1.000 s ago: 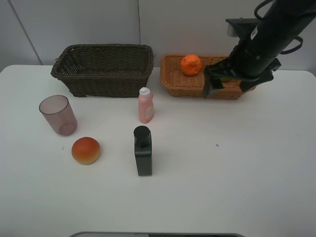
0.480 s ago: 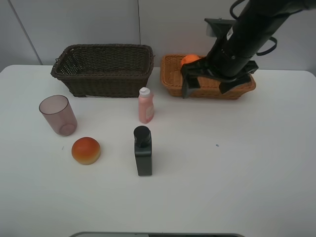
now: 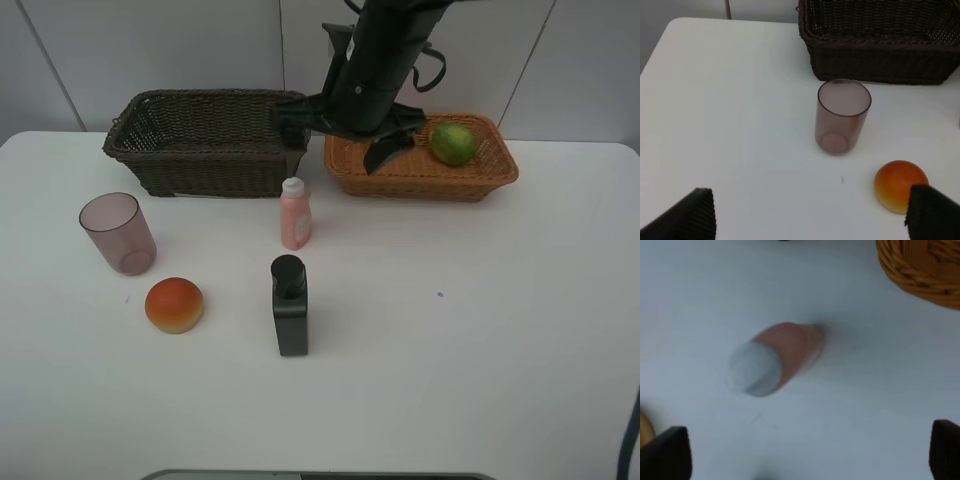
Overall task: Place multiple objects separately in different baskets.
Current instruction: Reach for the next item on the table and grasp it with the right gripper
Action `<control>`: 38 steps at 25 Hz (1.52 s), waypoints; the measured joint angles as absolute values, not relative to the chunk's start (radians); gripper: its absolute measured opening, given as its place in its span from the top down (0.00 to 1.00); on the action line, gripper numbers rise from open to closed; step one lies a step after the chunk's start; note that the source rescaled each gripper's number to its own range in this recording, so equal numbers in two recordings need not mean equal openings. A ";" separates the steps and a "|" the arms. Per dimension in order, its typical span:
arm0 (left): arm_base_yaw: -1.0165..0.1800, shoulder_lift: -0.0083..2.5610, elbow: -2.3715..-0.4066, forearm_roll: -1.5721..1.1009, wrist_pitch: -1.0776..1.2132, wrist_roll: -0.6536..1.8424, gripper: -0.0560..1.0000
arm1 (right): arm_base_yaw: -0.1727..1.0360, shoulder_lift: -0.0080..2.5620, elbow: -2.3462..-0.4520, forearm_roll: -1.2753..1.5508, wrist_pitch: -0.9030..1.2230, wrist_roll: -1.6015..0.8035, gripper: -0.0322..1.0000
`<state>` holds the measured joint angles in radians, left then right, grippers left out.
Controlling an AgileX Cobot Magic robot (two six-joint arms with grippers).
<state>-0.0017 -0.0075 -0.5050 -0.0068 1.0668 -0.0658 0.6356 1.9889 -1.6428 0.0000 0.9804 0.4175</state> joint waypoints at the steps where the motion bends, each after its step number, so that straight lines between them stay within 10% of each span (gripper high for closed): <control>1: -0.002 -0.007 -0.505 -0.007 1.067 -0.066 0.02 | 0.639 2.008 -1.667 -0.010 0.982 0.448 0.00; 38: -0.002 -0.007 -0.505 -0.007 1.067 -0.066 0.02 | 0.726 2.310 -1.872 -0.142 1.003 0.792 0.00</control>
<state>-0.0017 -0.0075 -0.5050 -0.0068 1.0668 -0.0658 0.7255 2.3096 -1.8716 -0.1417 1.0026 0.7924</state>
